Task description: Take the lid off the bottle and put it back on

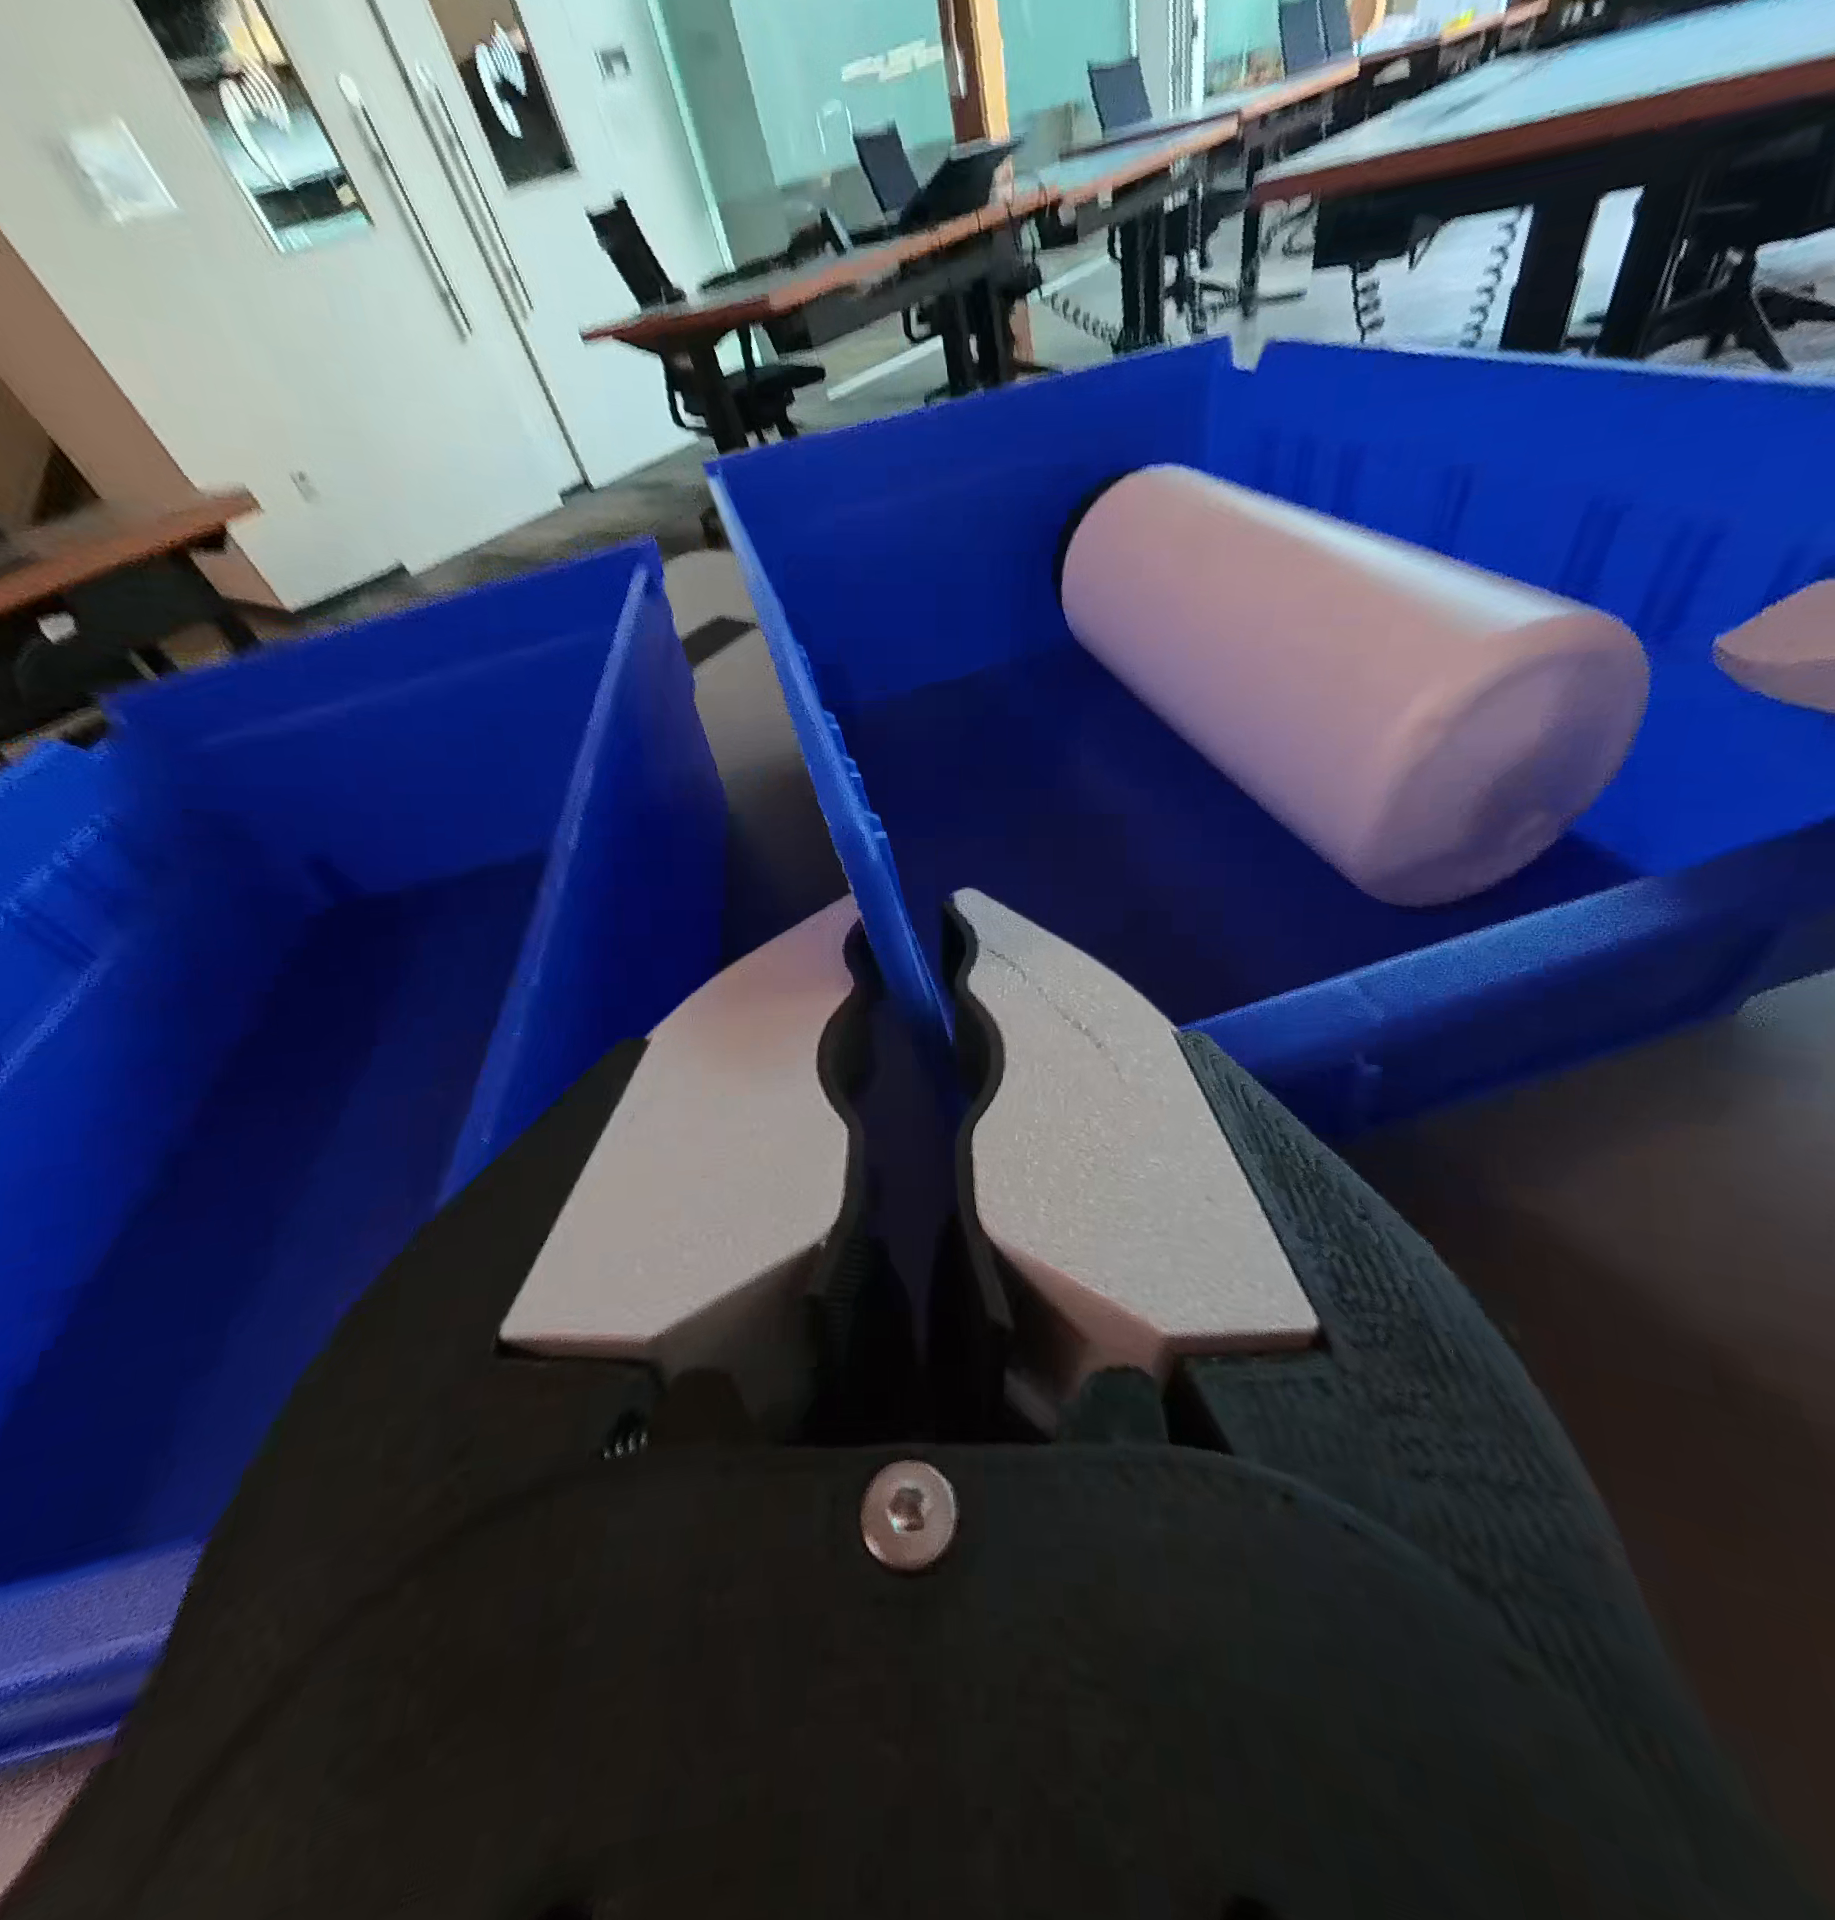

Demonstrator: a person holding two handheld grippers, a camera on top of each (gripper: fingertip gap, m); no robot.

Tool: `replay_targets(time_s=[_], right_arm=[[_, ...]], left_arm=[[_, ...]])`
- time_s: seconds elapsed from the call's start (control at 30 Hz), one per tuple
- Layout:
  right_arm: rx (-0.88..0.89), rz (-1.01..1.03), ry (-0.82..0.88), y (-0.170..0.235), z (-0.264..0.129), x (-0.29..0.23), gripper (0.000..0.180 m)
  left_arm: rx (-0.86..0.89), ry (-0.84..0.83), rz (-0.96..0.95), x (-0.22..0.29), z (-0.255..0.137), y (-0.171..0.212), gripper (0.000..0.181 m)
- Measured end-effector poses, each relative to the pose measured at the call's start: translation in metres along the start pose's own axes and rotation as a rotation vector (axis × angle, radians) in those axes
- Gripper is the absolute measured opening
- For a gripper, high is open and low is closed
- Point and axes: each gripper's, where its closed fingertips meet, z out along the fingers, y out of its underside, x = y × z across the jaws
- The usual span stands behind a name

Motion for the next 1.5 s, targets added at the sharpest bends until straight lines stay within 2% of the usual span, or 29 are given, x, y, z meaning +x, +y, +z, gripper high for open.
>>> replay_targets(time_s=[0.1, 0.3, 0.43, 0.6, 0.73, 0.87, 1.0, 1.13, 1.27, 1.37, 1.5], right_arm=[[0.058, 0.024, 0.033, -0.013, -0.021, 0.006, 0.006], [0.173, -0.047, 0.079, -0.085, -0.086, 0.005, 0.006], [0.213, -0.121, 0.071, -0.124, -0.114, -0.029, 0.006], [0.369, -0.099, -0.135, -0.165, -0.132, -0.107, 0.005], [0.477, -0.098, -0.324, -0.182, -0.146, -0.199, 0.005], [0.518, -0.084, -0.569, -0.181, -0.16, -0.307, 0.005], [0.47, -0.07, -0.814, -0.154, -0.172, -0.413, 0.006], [0.385, -0.114, -0.998, -0.113, -0.188, -0.499, 0.008], [0.287, -0.199, -1.084, -0.072, -0.2, -0.551, 0.009], [0.22, -0.249, -1.135, -0.044, -0.209, -0.574, 0.014], [0.291, -0.361, -1.137, -0.039, -0.225, -0.587, 0.019]], left_arm=[[0.084, -0.003, 0.021, 0.001, -0.014, -0.026, 0.009], [0.208, 0.011, -0.009, -0.023, -0.064, -0.088, 0.01], [0.225, -0.035, -0.035, -0.061, -0.104, -0.104, 0.011], [0.273, -0.16, 0.011, -0.125, -0.175, -0.097, 0.015], [0.268, -0.331, 0.043, -0.185, -0.249, -0.075, 0.016], [0.203, -0.505, 0.047, -0.239, -0.327, -0.037, 0.018], [0.084, -0.657, 0.061, -0.278, -0.395, 0.014, 0.018], [-0.007, -0.763, -0.006, -0.304, -0.448, 0.07, 0.018], [-0.084, -0.843, -0.123, -0.32, -0.479, 0.124, 0.015], [-0.125, -0.91, -0.154, -0.331, -0.496, 0.145, 0.01], [-0.143, -0.963, -0.158, -0.343, -0.513, 0.161, 0.007]])
